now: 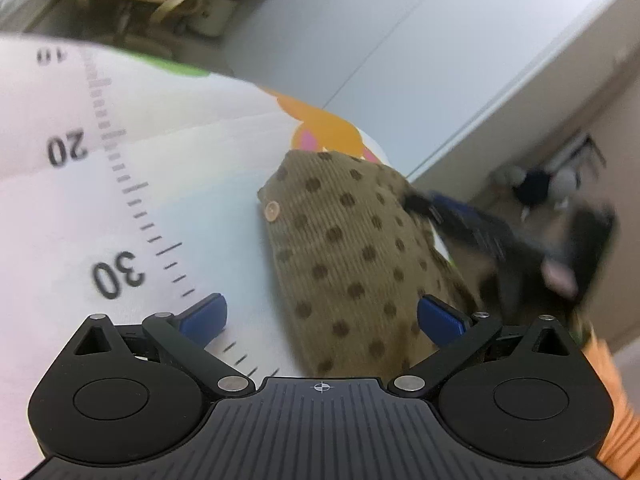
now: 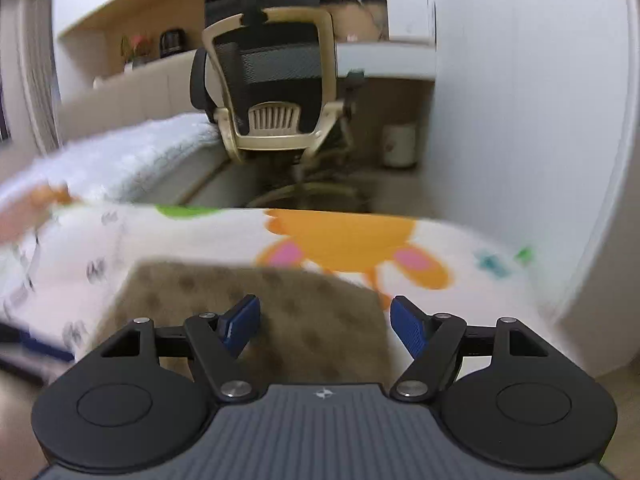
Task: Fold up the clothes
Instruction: 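Fold the grasped shirt side over the shirt body with both grippers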
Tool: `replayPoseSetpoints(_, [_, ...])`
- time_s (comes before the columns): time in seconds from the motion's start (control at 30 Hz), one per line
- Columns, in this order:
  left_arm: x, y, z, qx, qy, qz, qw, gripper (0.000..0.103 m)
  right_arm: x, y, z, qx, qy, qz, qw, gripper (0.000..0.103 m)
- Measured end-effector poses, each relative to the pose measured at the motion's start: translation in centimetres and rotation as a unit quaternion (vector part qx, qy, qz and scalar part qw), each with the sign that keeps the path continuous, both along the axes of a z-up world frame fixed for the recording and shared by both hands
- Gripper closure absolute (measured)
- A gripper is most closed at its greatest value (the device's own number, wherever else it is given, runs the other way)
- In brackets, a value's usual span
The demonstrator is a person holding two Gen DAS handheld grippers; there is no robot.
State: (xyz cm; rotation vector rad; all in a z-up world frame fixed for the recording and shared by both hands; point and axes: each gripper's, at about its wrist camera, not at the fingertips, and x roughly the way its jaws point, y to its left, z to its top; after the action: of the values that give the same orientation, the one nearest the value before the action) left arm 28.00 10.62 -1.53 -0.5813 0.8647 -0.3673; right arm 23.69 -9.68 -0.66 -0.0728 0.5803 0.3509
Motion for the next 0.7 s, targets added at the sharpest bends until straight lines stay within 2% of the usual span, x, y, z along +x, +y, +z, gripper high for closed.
replayPoseSetpoints(0.03, [0.4,-0.3,0.3,-0.005,-0.008,-0.003,0.9999,0.000,-1.4,-0.2,0.2,0.000,-0.001,0.018,1.000,0.028])
replayPoseSetpoints(0.1, [1.0,-1.1,2.0,-0.011,-0.059,-0.026,0.9979,0.000,-4.0,-0.2,-0.4,-0.030,0.006,0.038,0.999,0.024])
replayPoseSetpoints(0.17, [1.4,-2.3,3.9,-0.023,-0.103,-0.061,0.9925,0.000,-5.9,0.1,-1.7,-0.070,0.004,0.029,0.997,0.020])
replayPoseSetpoints(0.23, [2.1,-3.6,5.4,-0.037,-0.135,-0.095,0.9856,0.000,-7.1,-0.3,-1.9,-0.074,0.001,0.007,0.997,0.019])
replayPoseSetpoints(0.3, [3.6,-4.9,4.8,-0.026,-0.110,-0.098,0.9887,0.000,-7.8,-1.0,-1.0,-0.053,0.000,-0.008,0.999,0.019])
replayPoseSetpoints(0.37, [5.1,-5.9,3.7,-0.009,-0.076,-0.087,0.9932,0.000,-9.1,-1.0,0.1,-0.048,-0.020,-0.002,0.999,0.019])
replayPoseSetpoints(0.47, [5.0,-5.3,2.7,-0.016,-0.072,-0.069,0.9949,0.000,-12.0,0.2,1.1,-0.080,-0.057,0.045,0.994,0.019])
replayPoseSetpoints(0.5, [3.8,-5.2,3.5,0.009,-0.089,-0.062,0.9940,0.000,-12.9,0.8,1.1,-0.105,-0.074,0.056,0.990,0.020])
replayPoseSetpoints(0.53, [2.5,-5.1,4.4,0.039,-0.109,-0.055,0.9918,0.000,-13.7,1.3,0.8,-0.135,-0.094,0.063,0.984,0.026])
replayPoseSetpoints(0.57, [1.2,-5.1,5.4,0.069,-0.128,-0.048,0.9882,0.000,-14.2,1.6,0.3,-0.164,-0.108,0.068,0.978,0.035])
replayPoseSetpoints(0.6, [-0.7,-5.5,5.7,0.117,-0.153,-0.046,0.9803,0.000,-14.8,1.9,-0.1,-0.190,-0.117,0.072,0.972,0.040])
replayPoseSetpoints(0.63, [-2.6,-5.9,6.1,0.167,-0.178,-0.044,0.9687,0.000,-15.1,1.9,-0.5,-0.202,-0.115,0.076,0.970,0.048])
replayPoseSetpoints(0.7, [-6.4,-6.9,5.9,0.254,-0.216,-0.047,0.9418,0.000,-15.6,1.6,-1.2,-0.206,-0.101,0.081,0.970,0.050])
